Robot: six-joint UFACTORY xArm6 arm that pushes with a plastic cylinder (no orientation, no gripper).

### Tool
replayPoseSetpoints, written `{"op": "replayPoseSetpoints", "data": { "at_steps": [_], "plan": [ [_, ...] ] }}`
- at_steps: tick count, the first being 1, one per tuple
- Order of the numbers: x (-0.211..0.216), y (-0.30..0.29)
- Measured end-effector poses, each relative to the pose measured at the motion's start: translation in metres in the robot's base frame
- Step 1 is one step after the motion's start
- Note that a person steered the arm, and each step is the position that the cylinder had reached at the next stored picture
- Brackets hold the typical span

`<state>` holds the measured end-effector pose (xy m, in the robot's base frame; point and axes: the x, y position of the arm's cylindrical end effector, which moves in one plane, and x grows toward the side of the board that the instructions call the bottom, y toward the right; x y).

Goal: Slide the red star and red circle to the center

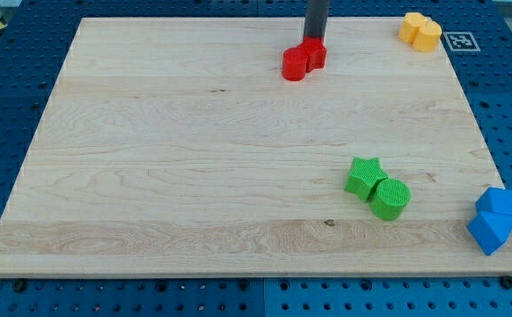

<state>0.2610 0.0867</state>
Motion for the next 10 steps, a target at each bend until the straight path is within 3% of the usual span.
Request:
{"op": "replayPoseSetpoints", "data": {
  "at_steps": [4, 10],
  "plan": [
    [-0.003, 0.061],
    [0.025, 0.012]
  ]
}}
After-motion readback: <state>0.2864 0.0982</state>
